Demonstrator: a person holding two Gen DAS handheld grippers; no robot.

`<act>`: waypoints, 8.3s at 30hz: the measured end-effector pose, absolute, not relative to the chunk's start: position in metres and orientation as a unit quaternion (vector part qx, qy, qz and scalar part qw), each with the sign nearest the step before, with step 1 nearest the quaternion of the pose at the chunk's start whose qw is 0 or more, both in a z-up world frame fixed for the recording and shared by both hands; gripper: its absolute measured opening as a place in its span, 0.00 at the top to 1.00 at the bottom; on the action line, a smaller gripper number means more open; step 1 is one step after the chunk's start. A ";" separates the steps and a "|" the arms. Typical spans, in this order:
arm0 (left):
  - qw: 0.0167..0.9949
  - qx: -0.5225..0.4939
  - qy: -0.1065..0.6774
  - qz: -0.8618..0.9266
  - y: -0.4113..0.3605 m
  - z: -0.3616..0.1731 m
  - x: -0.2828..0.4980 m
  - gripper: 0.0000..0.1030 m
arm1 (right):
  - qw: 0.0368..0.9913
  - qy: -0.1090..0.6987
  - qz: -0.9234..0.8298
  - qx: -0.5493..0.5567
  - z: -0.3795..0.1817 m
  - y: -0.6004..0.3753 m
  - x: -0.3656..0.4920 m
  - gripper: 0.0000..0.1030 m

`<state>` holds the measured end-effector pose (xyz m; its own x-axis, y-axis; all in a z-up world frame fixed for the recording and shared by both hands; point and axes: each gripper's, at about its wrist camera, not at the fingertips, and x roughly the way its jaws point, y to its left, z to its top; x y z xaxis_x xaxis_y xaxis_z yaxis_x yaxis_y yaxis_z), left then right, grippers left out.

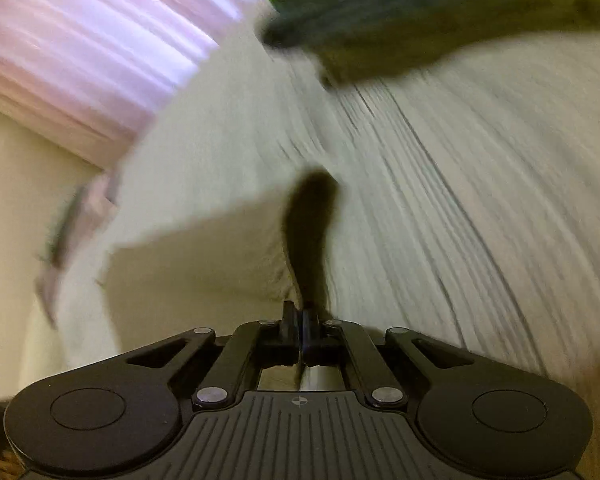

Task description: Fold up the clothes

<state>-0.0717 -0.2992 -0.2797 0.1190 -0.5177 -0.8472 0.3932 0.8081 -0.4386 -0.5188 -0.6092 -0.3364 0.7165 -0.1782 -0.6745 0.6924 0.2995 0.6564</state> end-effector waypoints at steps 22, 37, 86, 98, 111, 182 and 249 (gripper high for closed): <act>0.723 -0.052 0.611 -0.319 -0.298 -0.290 -0.090 0.72 | 0.604 0.166 -0.261 0.734 -0.342 -0.478 -0.601 0.94; 0.745 0.050 0.591 -0.306 -0.253 -0.301 -0.080 0.72 | 0.718 0.329 -0.411 0.455 -0.249 -0.484 -0.543 0.35; 0.713 0.312 0.469 -0.418 -0.236 -0.139 0.051 0.50 | 0.628 0.434 -0.489 0.422 -0.129 -0.308 -0.344 0.05; 0.756 0.280 0.470 -0.360 -0.196 -0.108 0.020 0.46 | 0.678 0.446 -0.430 0.396 -0.113 -0.310 -0.353 0.05; 0.779 0.246 0.468 -0.338 -0.157 -0.083 -0.065 0.41 | 0.719 0.458 -0.384 0.355 -0.092 -0.305 -0.396 0.05; 0.742 0.299 0.445 -0.403 -0.162 -0.085 -0.131 0.37 | 0.709 0.442 -0.385 0.392 -0.096 -0.296 -0.420 0.05; 0.508 0.464 0.190 -0.700 -0.584 -0.300 0.110 0.51 | 0.792 0.425 -0.374 0.228 -0.262 -0.615 -0.242 0.09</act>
